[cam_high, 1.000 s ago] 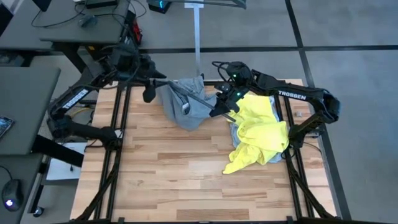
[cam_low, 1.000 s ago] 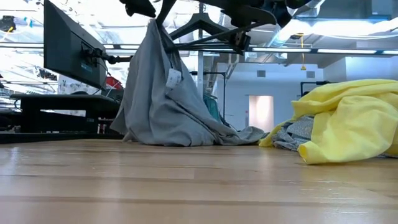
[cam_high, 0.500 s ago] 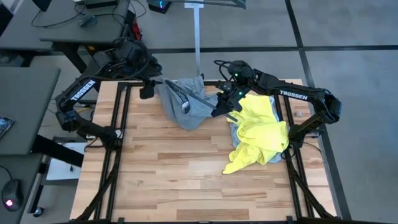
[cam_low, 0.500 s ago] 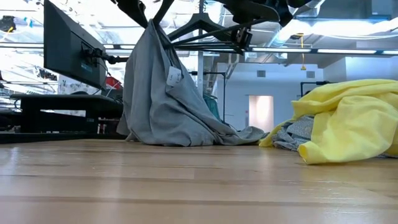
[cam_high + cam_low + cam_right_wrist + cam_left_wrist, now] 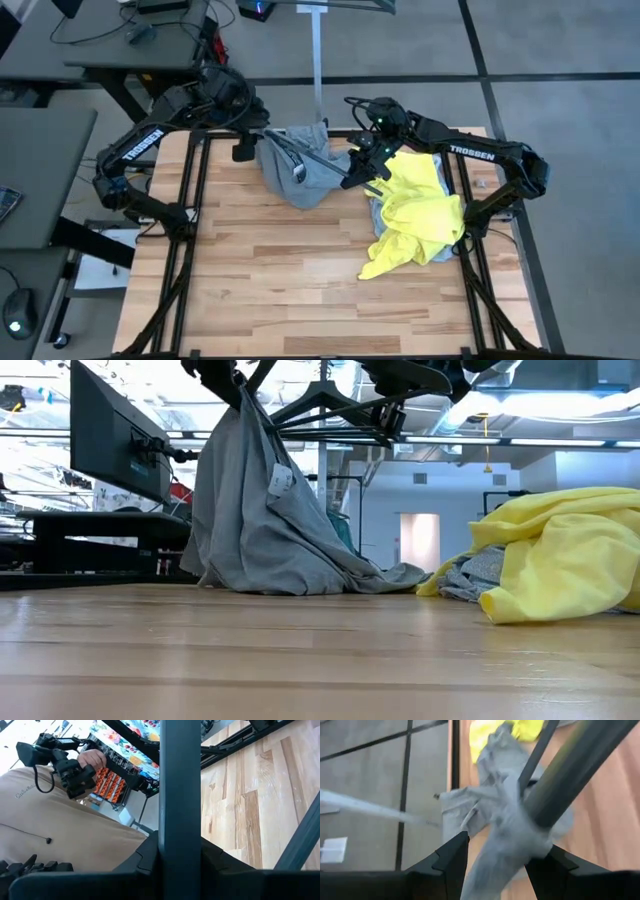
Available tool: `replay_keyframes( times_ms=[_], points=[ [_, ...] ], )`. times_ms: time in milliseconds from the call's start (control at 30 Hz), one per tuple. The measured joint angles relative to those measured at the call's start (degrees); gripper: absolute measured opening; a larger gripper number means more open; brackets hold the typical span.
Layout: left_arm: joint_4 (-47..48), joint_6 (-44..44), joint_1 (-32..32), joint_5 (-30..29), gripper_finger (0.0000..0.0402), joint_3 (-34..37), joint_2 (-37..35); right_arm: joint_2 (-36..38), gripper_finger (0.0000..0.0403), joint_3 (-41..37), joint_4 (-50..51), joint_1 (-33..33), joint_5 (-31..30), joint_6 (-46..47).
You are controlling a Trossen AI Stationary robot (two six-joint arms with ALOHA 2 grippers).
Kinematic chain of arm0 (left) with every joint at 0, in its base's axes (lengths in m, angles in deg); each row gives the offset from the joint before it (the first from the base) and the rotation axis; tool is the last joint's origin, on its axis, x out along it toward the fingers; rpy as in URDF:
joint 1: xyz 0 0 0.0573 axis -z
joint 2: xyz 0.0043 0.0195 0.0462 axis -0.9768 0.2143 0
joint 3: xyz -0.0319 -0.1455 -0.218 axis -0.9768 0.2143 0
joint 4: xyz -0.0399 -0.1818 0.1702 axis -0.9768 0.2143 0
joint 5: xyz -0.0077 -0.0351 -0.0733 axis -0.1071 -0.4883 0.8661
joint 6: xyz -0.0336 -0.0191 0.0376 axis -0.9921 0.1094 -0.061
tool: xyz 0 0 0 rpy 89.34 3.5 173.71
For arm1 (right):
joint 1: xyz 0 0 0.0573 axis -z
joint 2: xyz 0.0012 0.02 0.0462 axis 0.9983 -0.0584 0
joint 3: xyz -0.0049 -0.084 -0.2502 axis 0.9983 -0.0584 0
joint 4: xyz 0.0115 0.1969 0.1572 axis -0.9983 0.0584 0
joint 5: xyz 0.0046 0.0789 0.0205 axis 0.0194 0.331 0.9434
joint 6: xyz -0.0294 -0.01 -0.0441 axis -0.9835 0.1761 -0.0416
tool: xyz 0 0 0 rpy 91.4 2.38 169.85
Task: Hang clothes
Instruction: Hang the gray shirt on the black hanger
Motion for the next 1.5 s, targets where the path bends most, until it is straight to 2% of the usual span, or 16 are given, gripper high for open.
replay_keyframes(
  times_ms=[133,467,833,1167,1367,1500],
  points=[
    [-0.73,-0.13,2.04,1.02,0.0159,-0.79,-0.16,0.0,0.0059,0.0,0.57,0.38,0.07,-0.23],
    [-2.99,-3.96,6.61,0.76,0.011,-0.86,1.66,0.0,0.0059,-0.09,1.25,0.98,0.61,0.34],
    [-3.69,-4.83,7.86,-0.06,0.0107,-0.86,3.03,0.0,0.0059,-0.11,1.85,0.98,0.17,-0.55],
    [-10.37,-6.73,12.69,0.98,0.0106,-0.86,3.18,-0.04,0.0059,-0.09,0.8,1.0,-0.28,-2.42],
    [-10.04,-6.55,12.88,-3.06,0.0106,-0.87,3.41,-0.04,0.0059,-0.09,1.32,1.61,-0.2,-2.0],
    [-9.29,-6.83,12.86,-5.2,0.0106,-4.11,3.41,-0.04,0.0059,0.07,0.75,2.13,-0.07,-2.48]
  ],
)
